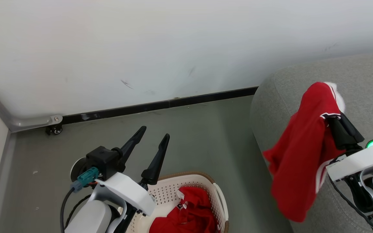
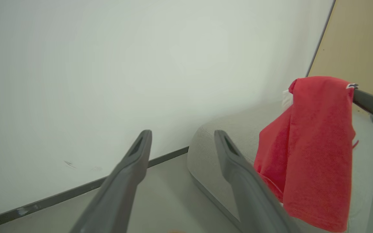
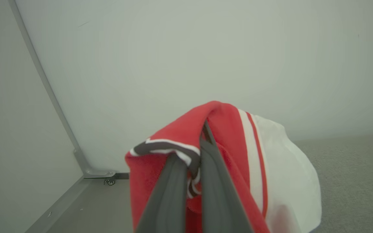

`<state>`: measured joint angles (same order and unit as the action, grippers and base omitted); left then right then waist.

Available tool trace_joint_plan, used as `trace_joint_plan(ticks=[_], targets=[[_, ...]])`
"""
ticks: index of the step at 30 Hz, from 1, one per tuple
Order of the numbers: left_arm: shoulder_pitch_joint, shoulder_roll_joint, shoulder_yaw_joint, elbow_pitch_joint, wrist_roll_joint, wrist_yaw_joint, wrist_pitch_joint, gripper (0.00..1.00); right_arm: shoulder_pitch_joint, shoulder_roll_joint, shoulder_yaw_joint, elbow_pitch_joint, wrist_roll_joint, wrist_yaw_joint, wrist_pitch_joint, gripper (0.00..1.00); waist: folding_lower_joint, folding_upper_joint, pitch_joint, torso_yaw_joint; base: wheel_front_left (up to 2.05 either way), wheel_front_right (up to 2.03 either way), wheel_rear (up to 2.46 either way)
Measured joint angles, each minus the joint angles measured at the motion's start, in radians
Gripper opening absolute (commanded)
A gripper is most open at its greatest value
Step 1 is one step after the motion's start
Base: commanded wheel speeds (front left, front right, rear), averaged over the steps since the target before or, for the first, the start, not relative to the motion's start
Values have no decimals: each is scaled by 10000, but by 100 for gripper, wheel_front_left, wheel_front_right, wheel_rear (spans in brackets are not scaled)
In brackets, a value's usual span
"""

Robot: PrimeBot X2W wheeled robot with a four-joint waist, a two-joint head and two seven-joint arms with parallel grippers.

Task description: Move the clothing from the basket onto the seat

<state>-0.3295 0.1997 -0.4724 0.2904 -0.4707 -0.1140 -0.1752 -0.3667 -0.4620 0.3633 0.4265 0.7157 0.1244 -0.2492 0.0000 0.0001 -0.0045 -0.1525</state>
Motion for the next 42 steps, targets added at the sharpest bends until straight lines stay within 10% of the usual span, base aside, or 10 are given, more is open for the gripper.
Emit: trace_joint_plan(ticks=[42], targets=[[6, 454, -2326, -554, -487, -104, -422, 100, 2164, 581, -2917, -1012, -1488, 0, 23, 0, 0, 0, 192, -1968, 0, 0, 0]])
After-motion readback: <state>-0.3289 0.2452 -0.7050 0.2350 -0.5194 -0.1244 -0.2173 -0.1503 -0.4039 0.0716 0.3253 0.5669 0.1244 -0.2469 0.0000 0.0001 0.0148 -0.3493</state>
